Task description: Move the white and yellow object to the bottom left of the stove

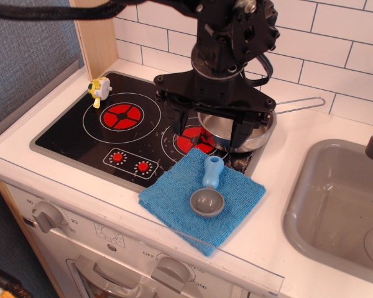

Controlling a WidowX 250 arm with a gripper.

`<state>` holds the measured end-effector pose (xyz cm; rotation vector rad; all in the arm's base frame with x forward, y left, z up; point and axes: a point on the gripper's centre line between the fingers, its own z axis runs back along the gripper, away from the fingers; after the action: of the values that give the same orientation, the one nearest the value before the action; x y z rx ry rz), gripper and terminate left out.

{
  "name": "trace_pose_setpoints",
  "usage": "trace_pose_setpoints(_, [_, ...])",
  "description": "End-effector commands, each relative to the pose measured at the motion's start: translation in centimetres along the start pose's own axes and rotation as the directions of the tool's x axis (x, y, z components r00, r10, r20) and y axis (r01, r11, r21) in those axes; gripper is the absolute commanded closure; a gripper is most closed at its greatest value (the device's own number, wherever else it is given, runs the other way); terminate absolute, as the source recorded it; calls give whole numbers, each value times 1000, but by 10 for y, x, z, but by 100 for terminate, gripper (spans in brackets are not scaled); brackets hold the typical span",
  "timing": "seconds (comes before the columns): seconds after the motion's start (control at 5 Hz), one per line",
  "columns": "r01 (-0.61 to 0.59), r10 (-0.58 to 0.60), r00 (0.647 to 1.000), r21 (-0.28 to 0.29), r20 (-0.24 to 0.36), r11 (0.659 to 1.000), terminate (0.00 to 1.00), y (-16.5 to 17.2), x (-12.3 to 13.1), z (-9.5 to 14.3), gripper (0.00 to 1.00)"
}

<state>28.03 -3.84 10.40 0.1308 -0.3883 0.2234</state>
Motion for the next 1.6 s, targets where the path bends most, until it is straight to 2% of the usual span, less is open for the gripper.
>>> trace_pose_setpoints(0.0, [0, 0, 1000, 0, 0, 1000, 0, 0, 0, 0, 0])
trace_pose_setpoints(0.4, [-38, 40, 998, 33, -48, 999, 0, 54, 14, -6, 0])
trace_pose_setpoints(0.6, [-69, 70, 996, 17, -62, 997, 0, 84, 27, -17, 0])
trace_pose_setpoints(0.8, [-56, 54, 996, -23, -74, 998, 0, 112, 41, -32, 0])
trace_pose_setpoints(1.2, [-58, 57, 997, -5, -60, 998, 0, 160, 62, -63, 0])
trace_pose_setpoints(1.4, [-36, 36, 999, 12, -36, 999, 0, 170, 85, -73, 0])
